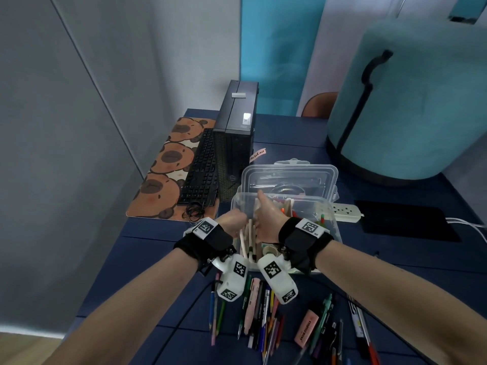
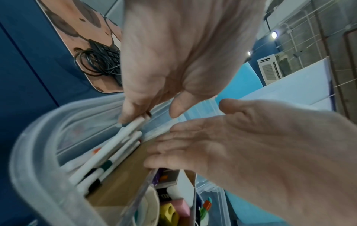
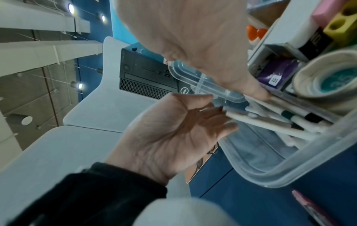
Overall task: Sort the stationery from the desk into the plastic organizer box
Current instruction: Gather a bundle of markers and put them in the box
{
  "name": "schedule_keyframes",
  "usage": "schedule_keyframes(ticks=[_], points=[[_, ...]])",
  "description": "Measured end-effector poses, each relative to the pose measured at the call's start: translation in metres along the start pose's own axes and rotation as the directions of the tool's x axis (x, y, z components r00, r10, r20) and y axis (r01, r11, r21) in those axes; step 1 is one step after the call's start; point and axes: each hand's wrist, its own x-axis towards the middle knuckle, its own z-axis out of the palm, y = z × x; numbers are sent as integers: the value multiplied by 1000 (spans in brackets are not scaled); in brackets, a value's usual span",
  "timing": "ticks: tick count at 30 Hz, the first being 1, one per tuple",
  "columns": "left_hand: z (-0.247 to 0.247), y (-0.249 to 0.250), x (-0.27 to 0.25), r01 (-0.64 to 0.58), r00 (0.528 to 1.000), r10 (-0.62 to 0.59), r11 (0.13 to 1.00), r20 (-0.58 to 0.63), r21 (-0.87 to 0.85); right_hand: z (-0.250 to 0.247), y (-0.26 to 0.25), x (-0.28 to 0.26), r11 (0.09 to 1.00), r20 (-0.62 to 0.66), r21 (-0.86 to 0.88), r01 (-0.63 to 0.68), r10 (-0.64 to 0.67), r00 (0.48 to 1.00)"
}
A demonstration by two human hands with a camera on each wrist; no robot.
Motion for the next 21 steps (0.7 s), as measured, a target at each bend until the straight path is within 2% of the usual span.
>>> schedule_keyframes(ticks=[2, 6, 8, 12, 16, 21], points=[[-2, 3, -5, 10, 1000, -10, 1000, 8, -22, -3, -4, -22, 999, 52, -33, -19, 20, 998], [-4, 0, -20, 9, 999, -11, 999, 43, 36, -20, -3, -26, 1000, 112, -17, 8, -7, 994], [-1, -3, -23, -6, 998, 2, 998, 61, 63, -24, -4, -31, 999, 104, 0, 51, -51, 993], [5, 3, -18, -38, 999, 37, 990, 9, 139, -36, -7, -33, 983, 125, 1, 185, -184, 975], [21, 6, -18, -15, 994, -22, 941, 106, 339, -51, -5, -34, 949, 157, -101, 298, -280, 947], [28, -3, 1, 43, 998, -59, 933, 34, 356, -74, 3, -37, 934, 120, -124, 335, -321, 940]])
